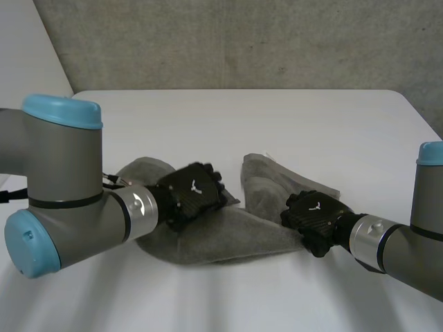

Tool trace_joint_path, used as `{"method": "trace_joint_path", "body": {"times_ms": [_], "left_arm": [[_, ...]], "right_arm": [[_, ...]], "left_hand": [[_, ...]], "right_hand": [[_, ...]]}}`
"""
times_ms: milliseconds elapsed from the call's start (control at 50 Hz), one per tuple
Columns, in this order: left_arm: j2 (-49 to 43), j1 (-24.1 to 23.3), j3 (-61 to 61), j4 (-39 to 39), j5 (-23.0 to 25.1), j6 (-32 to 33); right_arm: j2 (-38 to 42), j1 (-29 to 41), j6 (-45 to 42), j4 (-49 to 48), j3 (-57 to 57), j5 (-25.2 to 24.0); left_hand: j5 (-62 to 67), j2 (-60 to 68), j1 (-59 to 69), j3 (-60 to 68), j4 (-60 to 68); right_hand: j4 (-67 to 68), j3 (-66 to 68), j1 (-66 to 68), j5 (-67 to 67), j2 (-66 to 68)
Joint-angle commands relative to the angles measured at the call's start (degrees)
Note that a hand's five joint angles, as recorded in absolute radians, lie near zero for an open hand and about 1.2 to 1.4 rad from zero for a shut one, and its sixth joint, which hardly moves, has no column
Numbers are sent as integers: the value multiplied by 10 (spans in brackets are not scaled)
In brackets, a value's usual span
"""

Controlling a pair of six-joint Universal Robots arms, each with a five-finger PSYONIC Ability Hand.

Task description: Fold the towel.

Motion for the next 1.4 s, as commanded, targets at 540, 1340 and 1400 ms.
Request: {"method": "trace_joint_path", "body": {"times_ms": [540,1340,1400], "left_arm": [[-98,-13,70,134,-43,-1],[-54,19,20,105,-68,24],[-51,20,22,106,-95,24]], "right_arm": [[5,-2,-3,-2,6,-5],[15,-1,-4,-1,9,-6],[14,-2,-4,0,6,-4]], "left_hand": [[-69,-88,-95,-25,-30],[305,285,279,-25,-30],[313,294,287,-25,-30]], "right_hand": [[-4,-4,19,15,33],[-4,-4,14,10,28],[-4,-4,24,20,38]]}}
